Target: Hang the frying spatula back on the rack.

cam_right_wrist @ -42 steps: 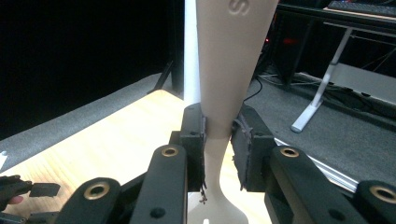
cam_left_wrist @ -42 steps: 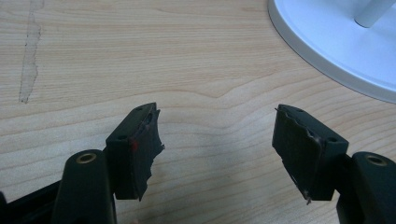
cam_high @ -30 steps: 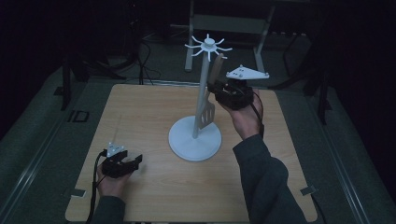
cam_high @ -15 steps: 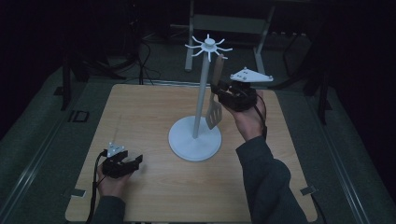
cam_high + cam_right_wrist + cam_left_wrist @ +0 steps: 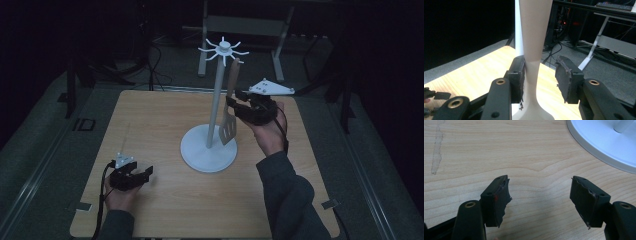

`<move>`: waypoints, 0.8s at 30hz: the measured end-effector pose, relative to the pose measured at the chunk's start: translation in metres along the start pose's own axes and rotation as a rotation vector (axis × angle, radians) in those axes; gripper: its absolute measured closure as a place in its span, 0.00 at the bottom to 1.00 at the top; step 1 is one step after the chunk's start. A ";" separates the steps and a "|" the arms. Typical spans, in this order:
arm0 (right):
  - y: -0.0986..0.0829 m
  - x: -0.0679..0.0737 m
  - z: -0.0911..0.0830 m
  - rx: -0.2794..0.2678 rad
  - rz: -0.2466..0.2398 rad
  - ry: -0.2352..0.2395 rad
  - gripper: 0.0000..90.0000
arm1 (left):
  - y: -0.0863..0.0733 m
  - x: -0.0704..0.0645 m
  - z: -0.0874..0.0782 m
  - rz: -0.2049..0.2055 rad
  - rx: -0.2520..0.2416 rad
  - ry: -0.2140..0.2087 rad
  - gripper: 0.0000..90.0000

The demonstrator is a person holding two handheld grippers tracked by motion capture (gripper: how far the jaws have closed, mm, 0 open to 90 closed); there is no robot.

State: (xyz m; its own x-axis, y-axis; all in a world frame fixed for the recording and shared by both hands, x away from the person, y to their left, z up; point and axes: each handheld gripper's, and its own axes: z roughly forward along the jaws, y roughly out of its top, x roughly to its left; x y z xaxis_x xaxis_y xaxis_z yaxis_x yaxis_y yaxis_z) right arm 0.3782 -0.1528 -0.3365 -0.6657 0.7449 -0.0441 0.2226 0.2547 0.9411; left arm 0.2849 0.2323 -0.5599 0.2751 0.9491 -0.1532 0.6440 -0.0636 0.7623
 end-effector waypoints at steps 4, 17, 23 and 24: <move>-0.003 -0.001 -0.002 0.004 -0.001 0.001 0.60 | 0.000 0.000 0.000 -0.002 -0.001 0.000 0.36; -0.015 -0.004 -0.015 -0.004 0.000 -0.015 0.52 | 0.000 0.000 0.000 -0.002 -0.003 0.000 0.36; -0.024 -0.010 -0.020 0.005 0.014 -0.026 0.52 | 0.000 0.000 0.000 0.000 -0.004 0.001 0.36; -0.026 -0.011 -0.021 0.006 0.015 -0.029 0.52 | 0.000 0.000 0.000 0.000 -0.004 0.001 0.36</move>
State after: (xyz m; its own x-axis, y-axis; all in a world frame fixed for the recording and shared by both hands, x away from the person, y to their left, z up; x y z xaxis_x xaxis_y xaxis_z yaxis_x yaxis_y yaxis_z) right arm 0.3649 -0.1805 -0.3540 -0.6416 0.7660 -0.0399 0.2364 0.2470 0.9398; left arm 0.2849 0.2326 -0.5597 0.2746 0.9493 -0.1529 0.6411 -0.0622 0.7650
